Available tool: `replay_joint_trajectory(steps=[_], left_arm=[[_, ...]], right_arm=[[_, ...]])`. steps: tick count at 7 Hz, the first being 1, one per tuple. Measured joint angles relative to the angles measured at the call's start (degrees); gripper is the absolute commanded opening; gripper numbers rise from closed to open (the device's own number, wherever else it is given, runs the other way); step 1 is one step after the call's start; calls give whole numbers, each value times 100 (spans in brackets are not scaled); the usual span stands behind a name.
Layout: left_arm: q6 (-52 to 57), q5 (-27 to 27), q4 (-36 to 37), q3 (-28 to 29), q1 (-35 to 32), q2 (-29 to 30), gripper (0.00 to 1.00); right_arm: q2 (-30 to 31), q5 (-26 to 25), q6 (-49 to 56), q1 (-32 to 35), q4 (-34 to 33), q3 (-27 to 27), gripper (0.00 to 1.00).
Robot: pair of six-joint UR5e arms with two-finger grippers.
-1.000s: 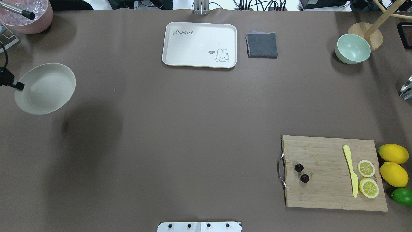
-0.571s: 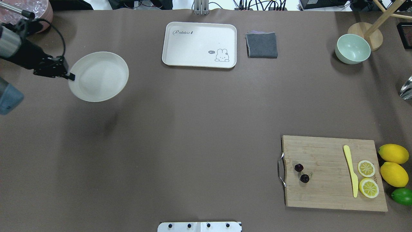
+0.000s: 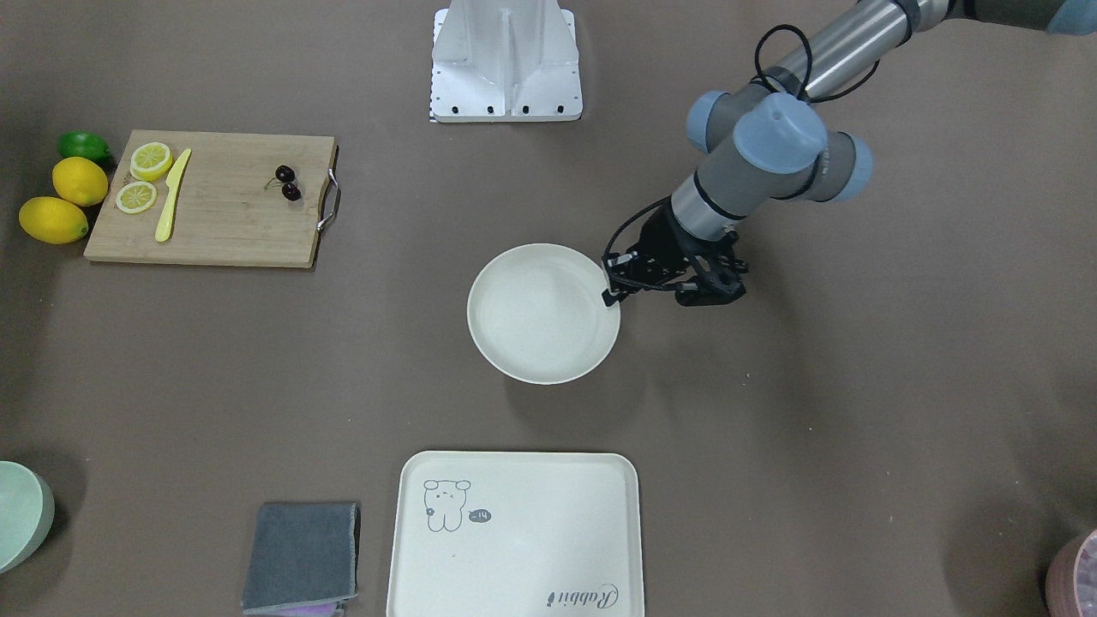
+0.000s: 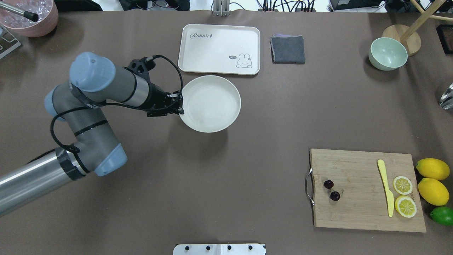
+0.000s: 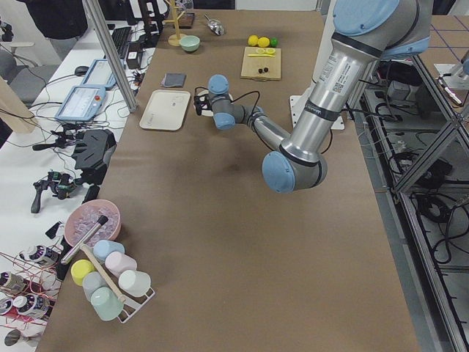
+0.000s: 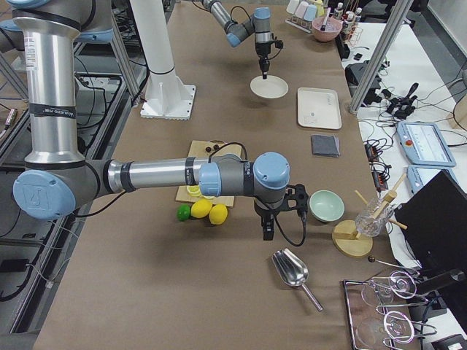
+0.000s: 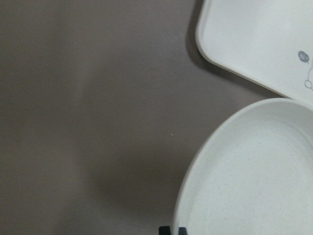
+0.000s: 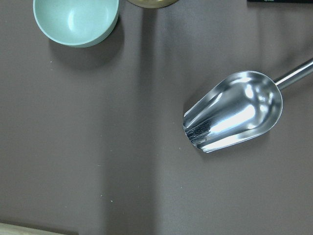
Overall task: Place red cherry on plate
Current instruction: 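Carry the white plate to the table center and set it down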
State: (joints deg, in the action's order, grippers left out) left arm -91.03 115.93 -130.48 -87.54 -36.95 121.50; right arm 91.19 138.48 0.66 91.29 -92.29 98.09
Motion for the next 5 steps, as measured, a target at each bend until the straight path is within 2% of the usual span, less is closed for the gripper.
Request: replay_joint_trajectory(steps=[2, 4, 5], left_arm=[[-166, -590, 13, 14, 527, 69, 0], [-166, -723, 22, 15, 678, 31, 0], [-151, -731, 25, 7, 689, 4, 71]], right_arm=[[-19, -15, -212, -75, -1, 168, 100], [-166, -312, -1468, -675, -6, 810, 100], [-296, -373, -2148, -1108, -1, 1112, 100]])
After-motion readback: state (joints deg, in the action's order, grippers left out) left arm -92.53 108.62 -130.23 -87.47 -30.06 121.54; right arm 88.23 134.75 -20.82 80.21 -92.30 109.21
